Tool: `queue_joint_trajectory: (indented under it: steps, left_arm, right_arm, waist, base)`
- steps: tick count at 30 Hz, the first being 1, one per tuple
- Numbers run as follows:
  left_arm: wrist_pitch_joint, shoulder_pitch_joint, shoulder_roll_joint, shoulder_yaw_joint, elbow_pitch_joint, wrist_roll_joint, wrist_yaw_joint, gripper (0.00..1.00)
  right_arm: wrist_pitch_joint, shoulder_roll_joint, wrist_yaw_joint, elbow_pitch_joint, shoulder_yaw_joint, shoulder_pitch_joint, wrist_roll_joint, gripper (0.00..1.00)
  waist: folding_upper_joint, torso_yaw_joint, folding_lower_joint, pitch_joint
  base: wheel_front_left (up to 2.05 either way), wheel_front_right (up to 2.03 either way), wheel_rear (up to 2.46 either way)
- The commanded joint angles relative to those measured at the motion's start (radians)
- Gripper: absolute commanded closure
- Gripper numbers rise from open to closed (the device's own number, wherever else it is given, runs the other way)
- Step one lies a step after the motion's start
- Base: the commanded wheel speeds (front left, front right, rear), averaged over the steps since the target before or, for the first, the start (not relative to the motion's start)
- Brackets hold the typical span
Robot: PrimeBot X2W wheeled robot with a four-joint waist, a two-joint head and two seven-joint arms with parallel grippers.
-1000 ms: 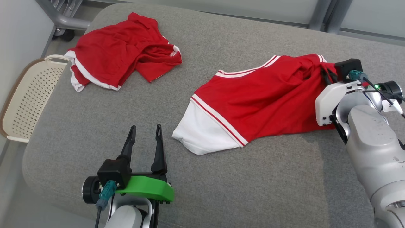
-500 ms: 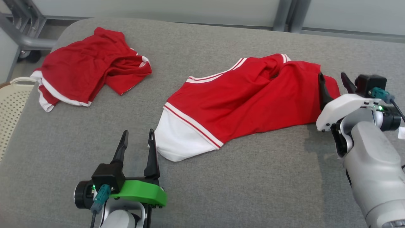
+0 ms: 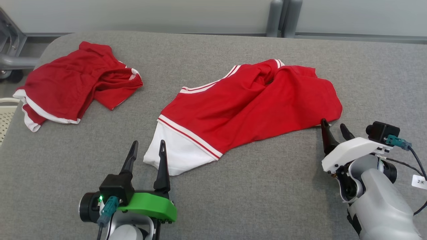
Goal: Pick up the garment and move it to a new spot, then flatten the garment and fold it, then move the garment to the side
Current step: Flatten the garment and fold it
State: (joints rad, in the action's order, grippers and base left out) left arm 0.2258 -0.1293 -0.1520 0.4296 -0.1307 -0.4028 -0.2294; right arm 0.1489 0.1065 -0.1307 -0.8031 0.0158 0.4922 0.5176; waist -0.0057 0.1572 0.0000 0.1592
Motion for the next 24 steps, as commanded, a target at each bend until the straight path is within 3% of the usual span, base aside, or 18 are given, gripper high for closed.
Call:
queue_joint_trajectory:
  steps: [1,11,13,14,15,16,17,24]
  left_arm:
    - [-0.001,0.012,-0.008,0.001,0.004,0.007,-0.004,0.0]
    - [0.002,-0.007,-0.005,0.004,0.004,0.0,-0.008,0.0]
    - [0.004,-0.008,-0.007,0.002,0.002,-0.002,-0.009,0.0]
    - [0.005,-0.009,-0.008,0.001,0.002,-0.004,-0.009,0.0]
    - [0.006,-0.009,-0.009,0.0,0.001,-0.004,-0.009,0.0]
    - [0.007,-0.01,-0.009,0.0,0.001,-0.005,-0.008,0.0]
    - [0.008,-0.01,-0.01,-0.001,0.001,-0.006,-0.01,0.0]
    - [0.011,-0.005,-0.012,-0.005,-0.001,-0.01,-0.016,0.0]
  right_arm:
    - [-0.007,0.004,0.0,0.011,0.001,-0.012,0.017,0.0]
    - [-0.051,0.003,0.0,-0.019,-0.024,0.046,0.124,0.0]
    - [-0.052,0.003,0.0,-0.03,-0.031,0.061,0.141,0.38]
    - [-0.045,0.009,0.0,-0.035,-0.032,0.068,0.143,0.62]
    - [-0.036,0.018,0.0,-0.043,-0.033,0.072,0.14,0.75]
    - [-0.028,0.022,0.0,-0.047,-0.031,0.079,0.138,0.96]
    - [-0.02,0.022,0.0,-0.05,-0.031,0.084,0.139,1.0]
    - [0.031,0.038,0.0,-0.038,-0.02,0.06,0.117,1.0]
  waist:
    - [0.0057,0.006,0.0,0.002]
    - [0.0057,0.054,0.0,0.024]
    - [0.0057,0.058,0.0,0.028]
    - [0.0057,0.06,0.0,0.03]
    - [0.0057,0.061,0.0,0.031]
    - [0.0057,0.061,0.0,0.033]
    - [0.0057,0.06,0.0,0.034]
    - [0.0057,0.026,0.0,0.034]
  base:
    - [0.0,0.0,0.0]
    - [0.0,0.0,0.0]
    - [0.0,0.0,0.0]
    - [0.0,0.0,0.0]
    - [0.0,0.0,0.0]
    - [0.0,0.0,0.0]
    - [0.0,0.0,0.0]
    - [0.0,0.0,0.0]
